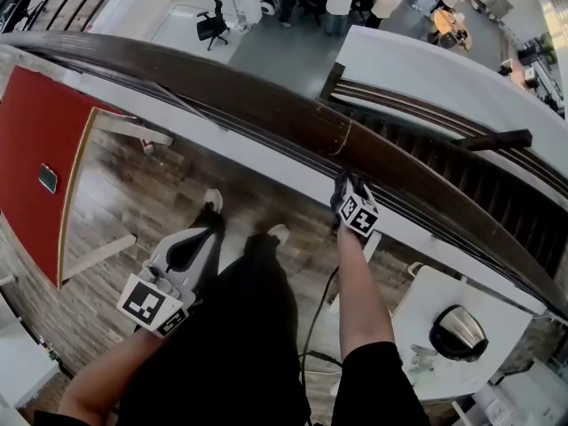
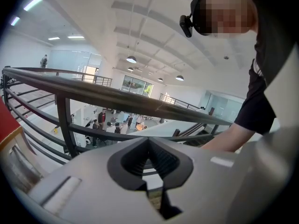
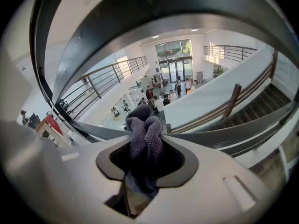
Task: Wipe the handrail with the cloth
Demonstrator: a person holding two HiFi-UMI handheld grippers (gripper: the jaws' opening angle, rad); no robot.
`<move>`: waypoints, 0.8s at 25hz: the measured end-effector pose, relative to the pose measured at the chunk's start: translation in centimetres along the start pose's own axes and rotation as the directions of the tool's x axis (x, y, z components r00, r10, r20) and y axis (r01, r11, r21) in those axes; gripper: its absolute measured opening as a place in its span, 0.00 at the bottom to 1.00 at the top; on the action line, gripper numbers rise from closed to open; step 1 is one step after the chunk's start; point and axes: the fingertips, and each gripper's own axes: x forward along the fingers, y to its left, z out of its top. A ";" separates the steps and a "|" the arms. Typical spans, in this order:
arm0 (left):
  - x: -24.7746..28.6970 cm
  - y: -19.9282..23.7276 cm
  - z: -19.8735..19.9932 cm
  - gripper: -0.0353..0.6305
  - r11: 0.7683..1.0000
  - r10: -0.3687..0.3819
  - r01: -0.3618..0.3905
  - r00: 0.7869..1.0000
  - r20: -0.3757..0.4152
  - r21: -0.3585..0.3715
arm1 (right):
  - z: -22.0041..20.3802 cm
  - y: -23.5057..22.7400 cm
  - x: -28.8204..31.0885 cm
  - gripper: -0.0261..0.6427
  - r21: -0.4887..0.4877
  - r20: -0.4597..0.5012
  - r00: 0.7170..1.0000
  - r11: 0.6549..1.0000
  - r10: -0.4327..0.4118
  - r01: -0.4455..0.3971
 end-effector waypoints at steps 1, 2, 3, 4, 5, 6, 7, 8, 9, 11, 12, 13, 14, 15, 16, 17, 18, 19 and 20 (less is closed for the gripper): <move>0.2 0.1 0.0 0.05 1.000 -0.012 0.012 1.000 -0.001 0.003 | 0.0 0.2 -0.5 0.22 0.013 0.019 1.000 1.000 -0.003 0.003; 0.3 0.2 0.1 0.05 1.000 -0.023 0.023 1.000 -0.001 0.005 | -0.1 0.5 -1.1 0.22 0.018 0.037 0.999 1.000 -0.002 0.002; 0.6 0.3 0.2 0.05 0.999 -0.032 0.032 0.999 -0.002 0.006 | -0.2 0.8 -1.7 0.22 0.018 0.054 0.999 1.000 0.001 -0.002; 0.8 0.5 0.3 0.05 0.999 -0.039 0.039 0.999 -0.001 0.004 | -0.2 1.2 -2.5 0.22 0.018 0.072 0.997 1.000 0.005 -0.006; 1.1 0.8 0.6 0.05 0.999 -0.045 0.045 0.999 0.003 -0.001 | -0.2 1.7 -3.5 0.22 0.020 0.089 0.996 1.000 0.010 -0.011; 1.3 1.2 0.9 0.05 0.999 -0.048 0.049 0.999 0.011 -0.007 | 0.0 2.2 -4.5 0.22 0.024 0.106 0.994 1.000 0.016 -0.019; 1.5 1.5 1.3 0.05 0.999 -0.051 0.051 0.998 0.022 -0.014 | 0.3 2.9 -5.5 0.22 0.026 0.122 0.992 0.999 0.025 -0.028; 1.7 1.9 1.8 0.05 0.998 -0.053 0.054 0.998 0.034 -0.020 | 0.5 3.7 -6.7 0.21 0.022 0.137 0.990 0.999 0.034 -0.038; 1.9 2.1 2.2 0.05 0.998 -0.056 0.057 0.997 0.045 -0.027 | 0.8 4.4 -8.1 0.21 0.012 0.152 0.987 0.999 0.044 -0.046; 2.2 2.3 2.8 0.05 0.997 -0.065 0.067 0.996 0.061 -0.037 | 1.4 5.8 -11.1 0.21 -0.014 0.187 0.981 0.998 0.059 -0.058; 2.4 2.5 3.2 0.05 0.996 -0.070 0.073 0.995 0.069 -0.041 | 1.8 6.5 -12.7 0.21 -0.018 0.209 0.976 0.998 0.062 -0.060; 2.7 2.8 3.5 0.05 0.996 -0.074 0.078 0.994 0.080 -0.045 | 2.2 7.1 -14.3 0.21 -0.013 0.234 0.970 0.998 0.059 -0.057; 3.1 3.2 3.9 0.05 0.995 -0.075 0.080 0.993 0.096 -0.057 | 2.7 7.5 -15.8 0.21 -0.001 0.261 0.964 0.999 0.047 -0.049; 3.5 3.6 4.5 0.05 0.994 -0.071 0.080 0.990 0.118 -0.078 | 3.3 7.8 -17.4 0.21 0.014 0.288 0.957 0.999 0.031 -0.037; 3.9 4.0 5.3 0.05 0.992 -0.064 0.079 0.987 0.144 -0.103 | 4.1 8.0 -19.0 0.21 0.024 0.317 0.948 0.999 0.017 -0.026; 4.2 4.4 6.1 0.05 0.990 -0.058 0.079 0.984 0.169 -0.121 | 4.9 8.3 -20.6 0.21 0.026 0.347 0.938 0.999 0.010 -0.020; 4.4 4.6 6.8 0.05 0.989 -0.057 0.081 0.981 0.188 -0.126 | 5.7 8.8 -22.2 0.21 0.019 0.377 0.926 1.000 0.011 -0.019; 4.5 4.8 7.5 0.05 0.989 -0.058 0.083 0.978 0.200 -0.119 | 6.5 9.4 -23.6 0.21 0.006 0.407 0.913 1.000 0.016 -0.020; 4.6 5.0 8.0 0.05 0.990 -0.063 0.087 0.976 0.207 -0.111 | 7.3 10.1 -24.8 0.21 -0.009 0.434 0.901 1.000 0.022 -0.020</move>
